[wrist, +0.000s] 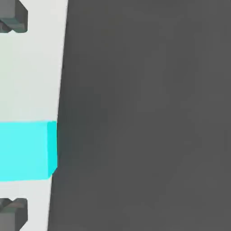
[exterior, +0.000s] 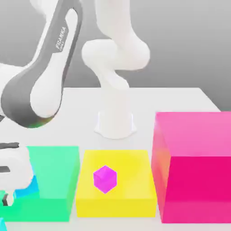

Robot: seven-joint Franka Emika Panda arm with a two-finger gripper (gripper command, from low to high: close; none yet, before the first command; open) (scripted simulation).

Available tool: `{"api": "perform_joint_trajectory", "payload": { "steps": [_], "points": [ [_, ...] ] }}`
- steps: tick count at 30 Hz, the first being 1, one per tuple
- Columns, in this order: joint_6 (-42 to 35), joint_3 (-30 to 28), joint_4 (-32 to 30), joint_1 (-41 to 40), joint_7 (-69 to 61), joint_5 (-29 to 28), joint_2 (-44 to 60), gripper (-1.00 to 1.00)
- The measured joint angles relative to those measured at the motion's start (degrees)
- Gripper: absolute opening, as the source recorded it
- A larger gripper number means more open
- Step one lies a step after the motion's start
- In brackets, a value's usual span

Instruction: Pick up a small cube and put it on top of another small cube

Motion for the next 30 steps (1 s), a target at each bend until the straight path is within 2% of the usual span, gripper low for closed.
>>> {"api": "perform_joint_trajectory", "payload": {
  "steps": [4, 5, 11, 16, 23, 30],
  "points": [
    [4.79, 2.14, 1.93, -2.61, -2.68, 2.18, 8.17, 0.0],
    [5.9, 2.72, 2.3, -3.1, -3.09, 2.74, 9.7, -1.0],
    [6.33, 2.98, 2.5, -3.3, -3.42, 3.19, 10.46, -1.0],
    [0.96, 0.26, 0.26, -0.88, -1.11, 0.39, 2.9, -1.0],
    [-1.53, -0.21, -11.09, 7.23, 10.79, -1.85, -10.74, -1.0],
    [-2.76, 2.0, -23.24, 13.92, 26.57, -8.82, -25.45, -1.0]
  ]
}}
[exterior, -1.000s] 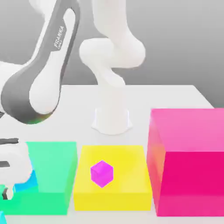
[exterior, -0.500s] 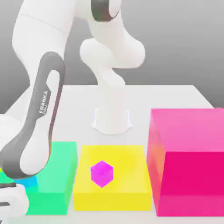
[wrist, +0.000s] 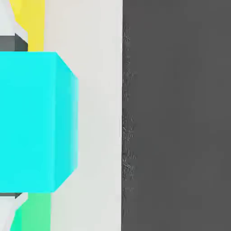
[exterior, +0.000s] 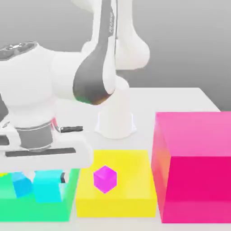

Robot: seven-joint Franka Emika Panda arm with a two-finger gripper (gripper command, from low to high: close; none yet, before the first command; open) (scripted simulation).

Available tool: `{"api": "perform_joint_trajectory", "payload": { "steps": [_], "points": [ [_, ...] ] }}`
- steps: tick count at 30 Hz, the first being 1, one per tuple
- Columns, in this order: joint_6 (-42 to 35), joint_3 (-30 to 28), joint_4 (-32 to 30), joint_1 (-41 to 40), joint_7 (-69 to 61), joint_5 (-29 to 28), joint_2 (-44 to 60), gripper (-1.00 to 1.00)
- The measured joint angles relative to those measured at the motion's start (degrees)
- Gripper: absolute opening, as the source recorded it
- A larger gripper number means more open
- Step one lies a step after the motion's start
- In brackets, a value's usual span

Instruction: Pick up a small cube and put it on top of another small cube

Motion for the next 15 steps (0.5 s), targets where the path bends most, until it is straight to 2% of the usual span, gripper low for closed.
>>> {"api": "perform_joint_trajectory", "payload": {
  "steps": [7, 12, 13, 15],
  "points": [
    [-1.27, 5.74, -12.08, 1.83, 17.03, -8.66, -14.64, -1.0],
    [8.73, 6.22, -15.55, 2.39, 18.14, -8.29, -8.17, -1.0],
    [9.98, 6.18, -15.81, 2.48, 17.99, -8.07, -7.19, 1.0],
    [9.98, 6.18, -15.81, 2.48, 17.99, -8.07, -7.19, 1.0]
  ]
}}
